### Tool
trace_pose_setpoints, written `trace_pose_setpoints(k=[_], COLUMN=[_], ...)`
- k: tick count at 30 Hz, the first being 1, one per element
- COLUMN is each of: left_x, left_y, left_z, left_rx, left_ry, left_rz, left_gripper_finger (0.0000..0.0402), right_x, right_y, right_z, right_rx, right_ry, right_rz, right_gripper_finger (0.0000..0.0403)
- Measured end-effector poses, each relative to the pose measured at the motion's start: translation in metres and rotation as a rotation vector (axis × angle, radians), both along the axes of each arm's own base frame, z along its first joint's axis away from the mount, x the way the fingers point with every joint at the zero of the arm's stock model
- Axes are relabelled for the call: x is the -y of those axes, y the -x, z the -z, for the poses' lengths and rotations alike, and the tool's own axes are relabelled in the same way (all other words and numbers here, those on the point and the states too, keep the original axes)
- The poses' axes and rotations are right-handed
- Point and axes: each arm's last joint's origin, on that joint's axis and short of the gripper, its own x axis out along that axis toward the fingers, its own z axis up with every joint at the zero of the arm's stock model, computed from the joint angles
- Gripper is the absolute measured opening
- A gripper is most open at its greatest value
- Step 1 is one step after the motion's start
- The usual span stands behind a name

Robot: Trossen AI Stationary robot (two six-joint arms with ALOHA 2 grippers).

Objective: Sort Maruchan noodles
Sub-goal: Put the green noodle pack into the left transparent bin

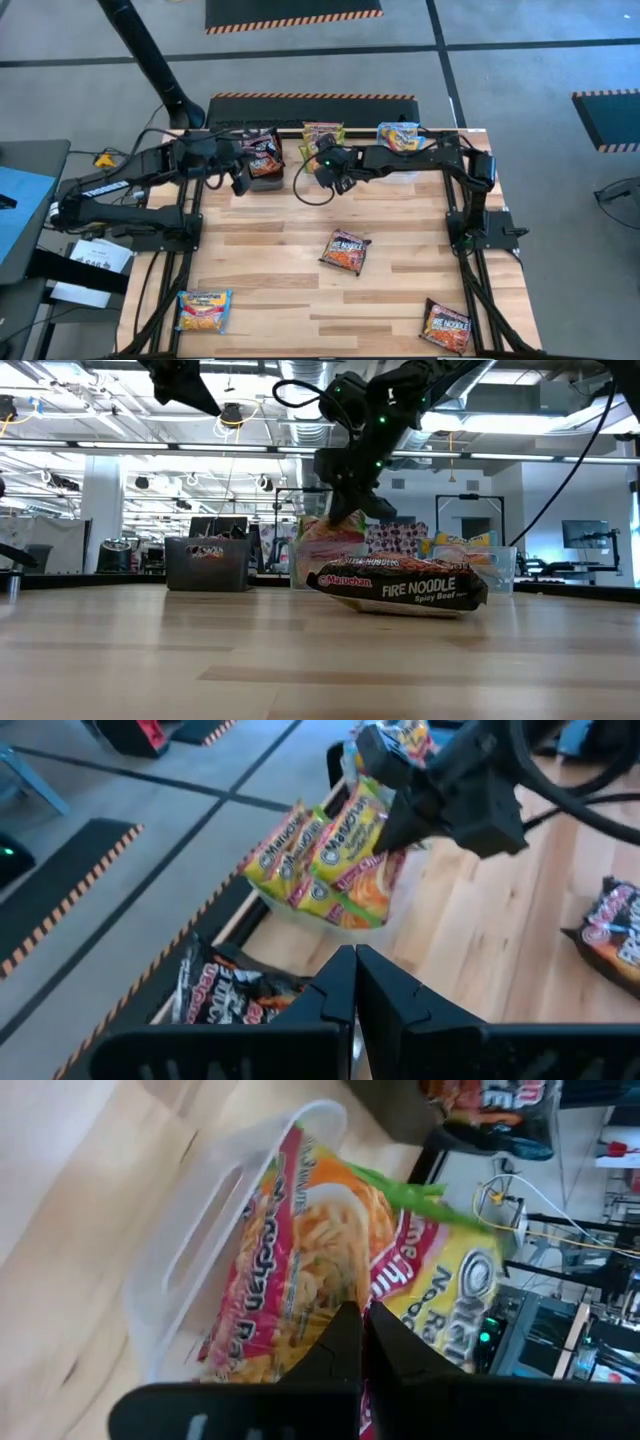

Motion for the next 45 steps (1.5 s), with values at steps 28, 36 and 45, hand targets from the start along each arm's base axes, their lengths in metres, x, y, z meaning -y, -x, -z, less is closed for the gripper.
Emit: trace_pose_setpoints(k=[28, 36, 45], left_x=[-0.006, -0.006, -0.006], left_y=[0.002, 0.002, 0.002], left_z=[0.001, 0.001, 0.001], left_rx=[0.010, 0.010, 0.010], left_ry=[0.021, 0.022, 0.023], left_rz=[-0.046, -0.046, -0.046], left_gripper_finger=[0.0000, 0.0000, 0.0000], right_x=[0.009, 0.004, 0.028], right_y=[-0.005, -0.007, -0.003], right_z=[-0.008, -0.022, 0.005], right_rx=[0.169, 0.339, 0.435], right_ry=[-0.015, -0.150, -0.473], right_rz=[0.095, 0.234, 0.493], right_gripper_finger=[0.0067, 0.0068, 0.0068])
